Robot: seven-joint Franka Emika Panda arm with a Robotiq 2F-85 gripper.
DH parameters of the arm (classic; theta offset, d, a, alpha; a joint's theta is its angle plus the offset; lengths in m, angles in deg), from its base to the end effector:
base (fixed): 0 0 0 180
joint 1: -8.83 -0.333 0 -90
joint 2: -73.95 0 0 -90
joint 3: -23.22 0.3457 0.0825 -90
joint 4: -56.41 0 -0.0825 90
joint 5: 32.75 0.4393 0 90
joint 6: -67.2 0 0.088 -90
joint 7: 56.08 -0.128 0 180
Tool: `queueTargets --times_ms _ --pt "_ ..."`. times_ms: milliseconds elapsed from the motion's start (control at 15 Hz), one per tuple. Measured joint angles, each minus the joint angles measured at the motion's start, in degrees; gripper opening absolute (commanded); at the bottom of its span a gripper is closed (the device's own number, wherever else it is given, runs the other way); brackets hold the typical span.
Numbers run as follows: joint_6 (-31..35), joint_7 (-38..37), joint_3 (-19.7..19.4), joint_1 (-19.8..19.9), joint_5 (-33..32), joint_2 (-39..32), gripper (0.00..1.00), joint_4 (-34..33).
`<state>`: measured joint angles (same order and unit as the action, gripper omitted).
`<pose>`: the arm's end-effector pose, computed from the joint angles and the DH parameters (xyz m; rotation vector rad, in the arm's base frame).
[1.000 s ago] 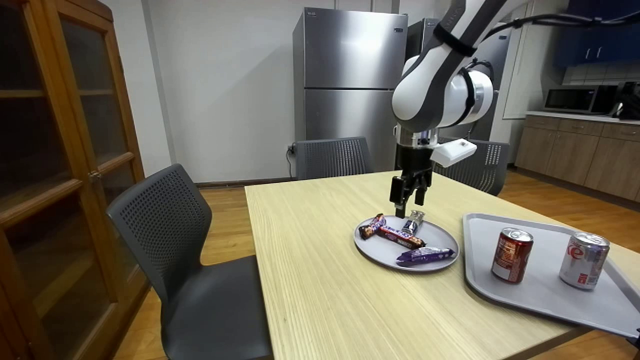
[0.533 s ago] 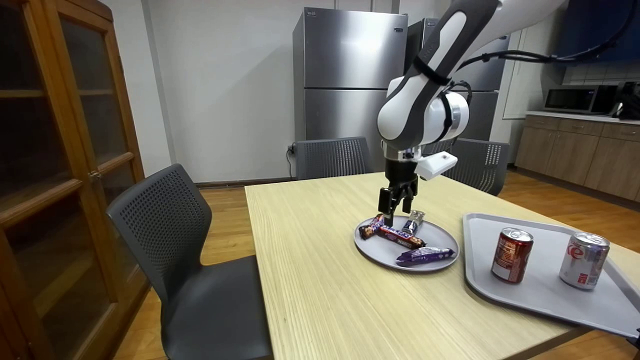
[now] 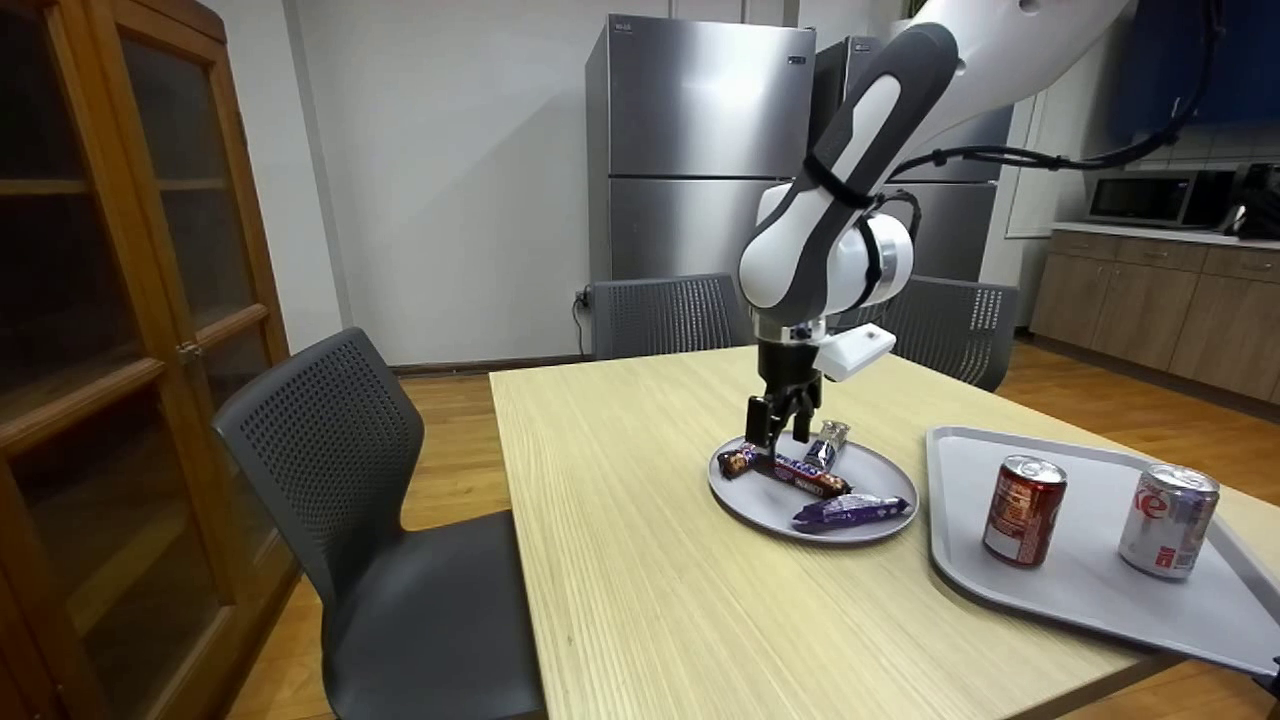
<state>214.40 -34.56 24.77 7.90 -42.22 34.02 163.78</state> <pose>0.6790 0.0301 0.0920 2.9545 0.8362 -0.0192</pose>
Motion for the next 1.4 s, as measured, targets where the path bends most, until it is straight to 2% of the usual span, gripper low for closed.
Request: queueTargets --times_ms 667,733,800,867,1067,1400 --pt "-1.3 0.0 0.0 -0.2 -0.3 -1.9 1.0 -1.8" --pt "-1.5 0.0 0.0 -0.2 -0.3 -2.0 0.75 -1.9" --pt "-1.6 0.0 0.0 -0.2 -0.3 -2.0 0.74 -1.9" --pt "-1.7 0.0 0.0 -0.2 -0.3 -2.0 0.68 -2.0" --pt "-1.7 0.0 0.0 -0.2 -0.3 -2.1 0.42 -2.2" --pt "-1.8 0.0 0.0 -0.2 -0.3 -2.2 0.05 -2.5"
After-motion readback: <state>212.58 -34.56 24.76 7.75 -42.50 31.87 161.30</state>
